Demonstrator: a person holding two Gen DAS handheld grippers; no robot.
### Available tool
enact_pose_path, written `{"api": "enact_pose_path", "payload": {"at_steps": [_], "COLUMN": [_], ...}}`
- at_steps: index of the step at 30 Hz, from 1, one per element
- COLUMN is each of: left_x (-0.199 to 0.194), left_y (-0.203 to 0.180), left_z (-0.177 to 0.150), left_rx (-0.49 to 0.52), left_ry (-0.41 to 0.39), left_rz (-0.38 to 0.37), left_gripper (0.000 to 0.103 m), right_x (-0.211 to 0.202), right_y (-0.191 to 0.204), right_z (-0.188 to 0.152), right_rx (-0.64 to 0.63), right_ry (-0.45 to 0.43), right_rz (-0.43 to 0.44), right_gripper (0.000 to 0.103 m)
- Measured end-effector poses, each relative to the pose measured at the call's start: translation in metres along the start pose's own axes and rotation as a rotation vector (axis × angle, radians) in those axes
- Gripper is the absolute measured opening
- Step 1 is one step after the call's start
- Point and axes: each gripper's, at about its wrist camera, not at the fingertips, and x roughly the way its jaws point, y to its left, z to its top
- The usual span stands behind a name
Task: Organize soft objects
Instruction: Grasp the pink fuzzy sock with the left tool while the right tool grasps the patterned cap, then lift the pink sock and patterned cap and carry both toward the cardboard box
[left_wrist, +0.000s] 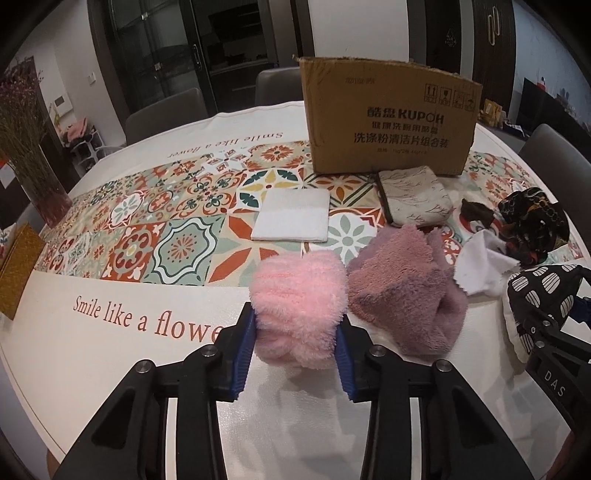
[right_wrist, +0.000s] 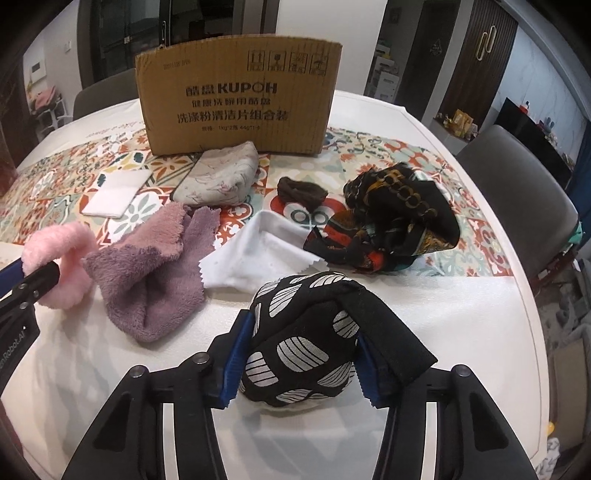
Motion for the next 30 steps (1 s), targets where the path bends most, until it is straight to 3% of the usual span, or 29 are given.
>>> {"api": "enact_pose_path", "payload": {"at_steps": [5, 30], "left_x": [-0.022, -0.129], "left_y": [-0.004, -0.008], "left_z": [0.003, 0.036], "left_rx": [-0.006, -0.026], "left_ry": [-0.031, -0.247], "left_rz": [-0.024, -0.079], "left_gripper": [0.028, 0.028], "right_x": [-0.021, -0.123], "right_y": [-0.004, -0.019], "right_z": [0.002, 0.035], "right_rx": [-0.013, -0.011], "right_ry": [-0.043, -0.290], "right_rz": [0.012, 0.107], "right_gripper": [0.050, 0.049]}}
